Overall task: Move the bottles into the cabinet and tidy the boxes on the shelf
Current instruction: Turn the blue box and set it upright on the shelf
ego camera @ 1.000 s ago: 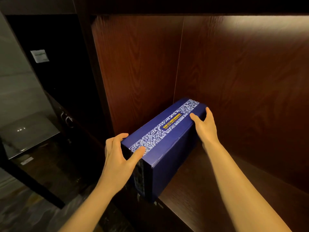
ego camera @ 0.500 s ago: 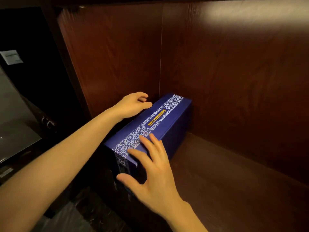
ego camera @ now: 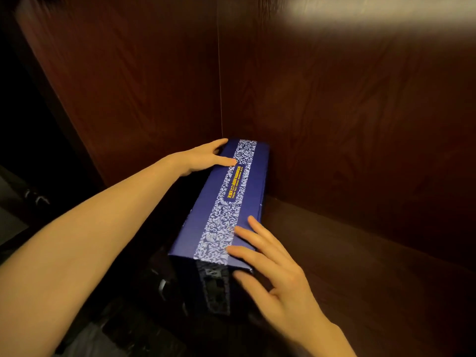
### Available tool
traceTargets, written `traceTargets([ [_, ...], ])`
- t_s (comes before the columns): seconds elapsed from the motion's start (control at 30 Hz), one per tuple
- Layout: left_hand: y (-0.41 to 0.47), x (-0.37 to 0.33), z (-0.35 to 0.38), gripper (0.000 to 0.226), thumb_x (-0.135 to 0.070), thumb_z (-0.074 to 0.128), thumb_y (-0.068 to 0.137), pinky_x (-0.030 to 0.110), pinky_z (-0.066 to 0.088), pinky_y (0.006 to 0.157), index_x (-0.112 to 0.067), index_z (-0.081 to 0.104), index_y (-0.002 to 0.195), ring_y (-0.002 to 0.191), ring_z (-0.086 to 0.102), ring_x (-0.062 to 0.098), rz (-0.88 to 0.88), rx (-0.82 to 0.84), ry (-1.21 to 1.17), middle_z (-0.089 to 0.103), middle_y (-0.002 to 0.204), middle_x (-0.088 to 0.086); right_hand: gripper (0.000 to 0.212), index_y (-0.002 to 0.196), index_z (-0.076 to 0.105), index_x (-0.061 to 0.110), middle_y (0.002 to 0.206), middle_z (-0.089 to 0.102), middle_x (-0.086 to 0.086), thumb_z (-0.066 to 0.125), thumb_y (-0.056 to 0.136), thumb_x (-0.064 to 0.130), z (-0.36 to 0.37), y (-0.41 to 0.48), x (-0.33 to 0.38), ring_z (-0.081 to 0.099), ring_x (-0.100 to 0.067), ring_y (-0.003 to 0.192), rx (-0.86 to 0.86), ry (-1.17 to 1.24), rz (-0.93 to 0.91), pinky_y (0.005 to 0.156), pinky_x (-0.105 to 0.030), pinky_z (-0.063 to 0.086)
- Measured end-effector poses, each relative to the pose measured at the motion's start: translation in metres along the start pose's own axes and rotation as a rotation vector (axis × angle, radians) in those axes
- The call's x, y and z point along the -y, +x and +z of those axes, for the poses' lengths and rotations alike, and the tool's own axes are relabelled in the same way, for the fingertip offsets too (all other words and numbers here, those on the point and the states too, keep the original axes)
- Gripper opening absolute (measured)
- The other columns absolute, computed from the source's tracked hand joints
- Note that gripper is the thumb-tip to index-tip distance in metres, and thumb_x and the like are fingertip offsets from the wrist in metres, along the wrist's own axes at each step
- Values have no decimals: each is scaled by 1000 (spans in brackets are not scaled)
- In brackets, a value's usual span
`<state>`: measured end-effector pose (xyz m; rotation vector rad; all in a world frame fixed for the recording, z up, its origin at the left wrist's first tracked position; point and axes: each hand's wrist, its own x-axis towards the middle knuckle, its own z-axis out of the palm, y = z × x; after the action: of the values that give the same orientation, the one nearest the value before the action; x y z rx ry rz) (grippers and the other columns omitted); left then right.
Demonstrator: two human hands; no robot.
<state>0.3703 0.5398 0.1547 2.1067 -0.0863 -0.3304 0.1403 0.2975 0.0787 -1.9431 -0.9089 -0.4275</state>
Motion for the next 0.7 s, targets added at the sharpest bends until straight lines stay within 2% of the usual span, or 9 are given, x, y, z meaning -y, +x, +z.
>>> traceTargets([
  [0.1, 5, 5, 7, 112, -38, 82, 73, 32, 34, 108, -30, 10, 158, 133, 37, 9, 28, 5, -123, 26, 162, 2, 31, 127, 69, 23, 153, 50, 13, 65, 96, 18, -29, -13, -12, 35, -17, 149, -60, 69, 119, 118, -34, 33],
  [0.17, 8, 6, 10, 119, -40, 85, 67, 30, 33, 104, -33, 8, 158, 125, 38, 7, 36, 7, -154, 28, 160, -1, 30, 126, 68, 26, 152, 49, 16, 60, 97, 20, -43, -21, -20, 38, -14, 147, -106, 100, 199, 115, -36, 38],
  [0.27, 13, 8, 13, 122, -42, 87, 62, 35, 29, 113, -33, 11, 157, 134, 36, 13, 36, 7, -177, 24, 162, -2, 29, 126, 68, 31, 152, 49, 18, 57, 100, 23, -55, -28, -30, 43, -8, 143, -140, 132, 276, 104, -44, 49],
  [0.33, 15, 8, 15, 119, -41, 88, 60, 37, 28, 115, -31, 19, 156, 142, 31, 19, 41, -44, -167, 18, 163, -1, 30, 125, 68, 36, 151, 49, 20, 55, 101, 24, -58, -30, -36, 43, -6, 142, -165, 153, 300, 101, -38, 50],
  [0.43, 15, 7, 14, 116, -44, 89, 53, 43, 27, 117, -30, 30, 152, 145, 26, 23, 34, -117, -138, 17, 160, 4, 31, 124, 67, 41, 150, 50, 20, 53, 101, 26, -60, -34, -43, 42, -5, 143, -220, 231, 336, 100, -25, 50],
  [0.5, 13, 11, 13, 109, -44, 90, 55, 42, 29, 116, -30, 34, 148, 141, 30, 21, 34, -152, -116, 20, 157, 3, 30, 126, 67, 42, 149, 52, 20, 53, 101, 31, -63, -37, -50, 44, -4, 141, -271, 277, 363, 100, -21, 48],
  [0.6, 8, 24, 14, 82, -35, 86, 72, 34, 37, 108, -29, 43, 141, 131, 42, 17, 83, -264, -167, 26, 151, 3, 34, 130, 64, 44, 141, 60, 19, 51, 99, 44, -68, -37, -60, 52, 0, 133, -358, 329, 433, 97, -25, 52],
  [0.7, -2, 38, 17, 62, -30, 76, 82, 33, 40, 104, -26, 48, 138, 127, 48, 20, 131, -408, -203, 34, 147, 6, 36, 133, 63, 42, 130, 67, -1, 51, 100, 47, -69, -32, -67, 57, -9, 129, -418, 449, 493, 93, -26, 51],
])
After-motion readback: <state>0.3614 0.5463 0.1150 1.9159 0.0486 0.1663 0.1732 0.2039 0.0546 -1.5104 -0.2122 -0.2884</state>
